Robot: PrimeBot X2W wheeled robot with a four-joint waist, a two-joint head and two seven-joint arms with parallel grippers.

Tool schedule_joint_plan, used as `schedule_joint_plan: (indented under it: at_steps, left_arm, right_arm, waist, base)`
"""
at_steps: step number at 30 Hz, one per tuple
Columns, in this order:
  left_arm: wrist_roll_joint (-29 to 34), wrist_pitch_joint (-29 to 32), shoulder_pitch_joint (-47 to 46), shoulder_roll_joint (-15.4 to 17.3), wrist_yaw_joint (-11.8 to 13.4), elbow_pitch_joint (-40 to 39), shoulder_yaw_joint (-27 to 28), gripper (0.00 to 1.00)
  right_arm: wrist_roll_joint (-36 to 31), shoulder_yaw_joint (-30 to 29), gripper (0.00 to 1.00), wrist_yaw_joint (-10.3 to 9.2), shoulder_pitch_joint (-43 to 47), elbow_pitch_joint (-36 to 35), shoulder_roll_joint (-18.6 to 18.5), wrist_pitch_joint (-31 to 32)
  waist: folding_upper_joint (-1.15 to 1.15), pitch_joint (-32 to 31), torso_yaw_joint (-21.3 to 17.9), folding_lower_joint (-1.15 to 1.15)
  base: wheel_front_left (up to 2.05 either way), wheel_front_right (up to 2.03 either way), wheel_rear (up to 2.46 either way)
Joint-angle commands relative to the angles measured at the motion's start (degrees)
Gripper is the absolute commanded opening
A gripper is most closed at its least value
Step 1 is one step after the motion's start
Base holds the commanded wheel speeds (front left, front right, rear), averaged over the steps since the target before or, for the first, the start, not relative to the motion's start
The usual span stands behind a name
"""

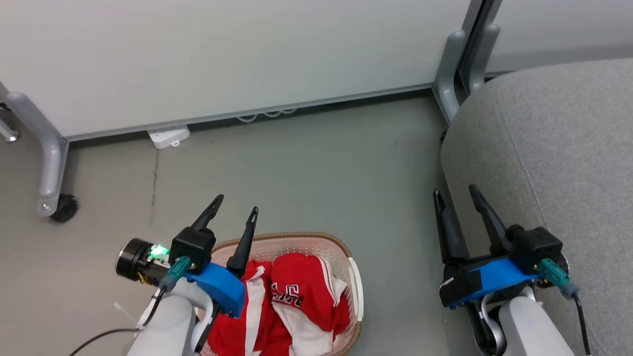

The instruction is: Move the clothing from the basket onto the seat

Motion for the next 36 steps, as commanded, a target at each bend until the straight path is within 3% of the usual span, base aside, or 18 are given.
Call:
schedule_joint_plan:
  at_steps: [1, 16, 36]
  left_arm:
    - [0.3, -0.2, -1.6, 0.5, -0.1, 0.6, -0.6, 1.0]
    - [-3.0, -0.2, -16.2, 5.9, -0.2, 13.5, -18.0, 1.0]
    - [-5.8, -0.2, -26.4, 9.1, -0.2, 26.6, -37.9, 1.0]
  right_arm:
    - [0.2, 0.0, 1.0, -0.02, -1.5, -0.3, 0.0, 0.0]
    - [1.8, 0.0, 1.0, -0.03, -10.6, -4.5, 0.0, 0.0]
    - [0.4, -0.7, 1.0, -0.02, -17.8, -8.3, 0.0, 0.0]
  waist:
    - [0.0, 3.6, -2.0, -0.01]
    - [0.0, 20.7, -7.3, -0.01]
    - [0.0, 35.7, -7.2, -0.01]
  base:
    - [0.0, 0.0, 0.0]
    - [0.0, 0.0, 0.0]
    - [0.0, 0.0, 0.0]
